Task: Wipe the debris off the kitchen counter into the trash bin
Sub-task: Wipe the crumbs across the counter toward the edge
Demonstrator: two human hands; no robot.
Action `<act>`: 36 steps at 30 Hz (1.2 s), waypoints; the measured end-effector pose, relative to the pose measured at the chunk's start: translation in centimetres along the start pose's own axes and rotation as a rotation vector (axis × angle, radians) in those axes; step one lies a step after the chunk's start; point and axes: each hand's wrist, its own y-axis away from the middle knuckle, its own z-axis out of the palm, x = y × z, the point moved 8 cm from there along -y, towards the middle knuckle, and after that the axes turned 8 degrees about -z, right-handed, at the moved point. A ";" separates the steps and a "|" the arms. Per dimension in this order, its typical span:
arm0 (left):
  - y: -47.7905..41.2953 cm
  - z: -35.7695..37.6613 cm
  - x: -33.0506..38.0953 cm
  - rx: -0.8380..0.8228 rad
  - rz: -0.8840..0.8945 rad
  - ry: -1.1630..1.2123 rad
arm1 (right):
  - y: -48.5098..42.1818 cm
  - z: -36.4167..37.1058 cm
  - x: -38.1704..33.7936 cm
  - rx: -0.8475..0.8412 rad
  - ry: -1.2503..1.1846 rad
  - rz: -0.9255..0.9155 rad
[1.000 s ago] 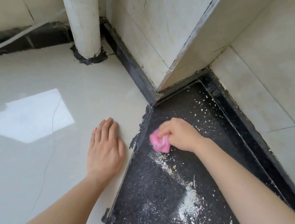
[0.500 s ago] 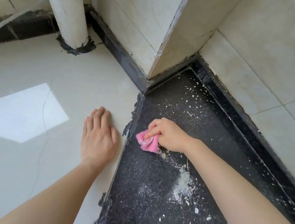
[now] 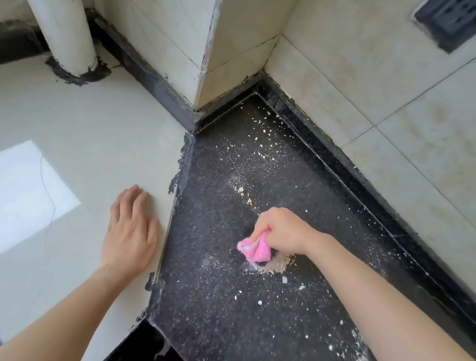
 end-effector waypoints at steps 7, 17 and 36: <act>6.2 0.4 -0.4 -0.015 0.068 -0.079 | -5.1 2.9 -11.7 0.164 -0.007 -0.282; 7.0 -0.1 -0.4 -0.101 0.051 -0.118 | 3.4 8.5 -1.4 -0.196 0.333 -0.101; 8.4 0.5 -1.2 -0.392 -0.075 -0.248 | 4.2 13.3 -5.1 -0.140 0.283 -0.248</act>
